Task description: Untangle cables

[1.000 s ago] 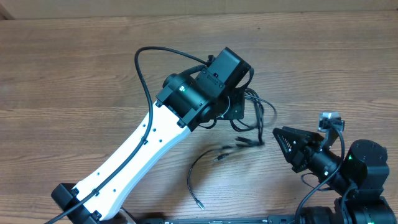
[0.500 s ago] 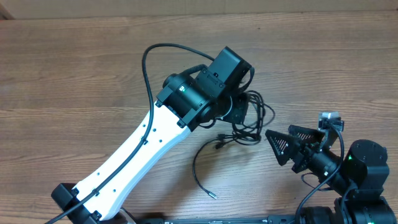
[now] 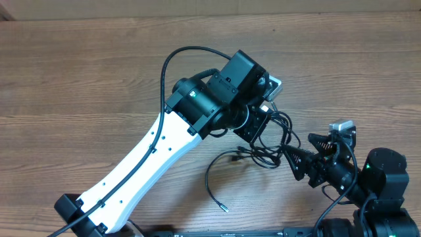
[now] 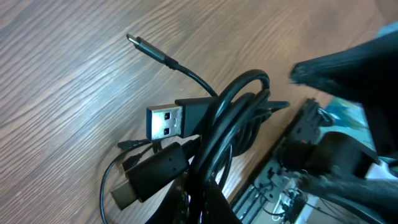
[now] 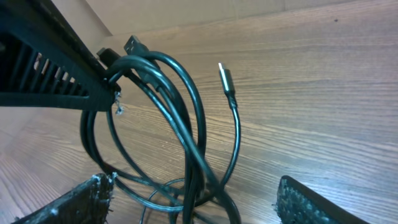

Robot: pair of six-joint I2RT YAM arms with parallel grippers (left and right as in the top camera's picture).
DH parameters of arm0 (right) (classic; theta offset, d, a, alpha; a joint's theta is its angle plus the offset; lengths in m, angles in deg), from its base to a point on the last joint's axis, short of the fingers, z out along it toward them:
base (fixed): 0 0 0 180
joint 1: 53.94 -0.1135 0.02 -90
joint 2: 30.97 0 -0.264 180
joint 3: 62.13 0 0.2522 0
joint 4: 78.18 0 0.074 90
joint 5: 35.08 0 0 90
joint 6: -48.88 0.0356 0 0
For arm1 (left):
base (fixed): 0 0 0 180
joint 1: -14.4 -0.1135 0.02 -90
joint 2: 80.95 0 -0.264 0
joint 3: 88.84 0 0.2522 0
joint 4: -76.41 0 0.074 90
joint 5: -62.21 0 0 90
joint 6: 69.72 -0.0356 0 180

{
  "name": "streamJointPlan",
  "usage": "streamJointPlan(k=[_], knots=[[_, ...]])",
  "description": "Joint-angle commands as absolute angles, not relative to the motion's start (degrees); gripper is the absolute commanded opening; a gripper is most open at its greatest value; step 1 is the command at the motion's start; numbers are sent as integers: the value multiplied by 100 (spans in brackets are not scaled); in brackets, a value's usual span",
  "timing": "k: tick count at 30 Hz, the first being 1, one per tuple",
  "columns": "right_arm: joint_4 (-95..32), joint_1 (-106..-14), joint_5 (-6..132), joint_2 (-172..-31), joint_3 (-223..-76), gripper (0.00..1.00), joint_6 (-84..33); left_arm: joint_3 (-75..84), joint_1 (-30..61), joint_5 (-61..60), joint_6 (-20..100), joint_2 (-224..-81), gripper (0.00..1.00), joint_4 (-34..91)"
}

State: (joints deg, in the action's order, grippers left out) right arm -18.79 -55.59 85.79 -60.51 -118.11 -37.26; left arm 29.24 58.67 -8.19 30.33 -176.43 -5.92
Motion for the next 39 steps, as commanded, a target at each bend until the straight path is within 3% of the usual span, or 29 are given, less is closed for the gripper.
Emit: streamJointPlan(k=[1, 6, 14, 20, 30, 39], knots=[[-1883, -5581, 8499, -6042, -11870, 81, -3842, 3079, 5910, -347, 2751, -17582, 4, -533], [-1886, -5581, 8496, -6042, -11870, 72, -3844, 3079, 5910, 35, 2596, -17582, 4, -455], [-1886, -5581, 8496, -6042, -11870, 36, -3844, 3079, 5910, 9, 2604, -17582, 4, -418], [-1883, -5581, 8496, -6042, -11870, 21, -3844, 3079, 5910, 37, 2607, -17582, 4, -411], [-1879, -5581, 8499, -6042, -11870, 4, -3842, 3079, 5910, -334, 3177, -17582, 4, -249], [-1737, -5581, 8499, -6042, -11870, 4, -3842, 3079, 5906, -1593, 4742, -17582, 4, -227]])
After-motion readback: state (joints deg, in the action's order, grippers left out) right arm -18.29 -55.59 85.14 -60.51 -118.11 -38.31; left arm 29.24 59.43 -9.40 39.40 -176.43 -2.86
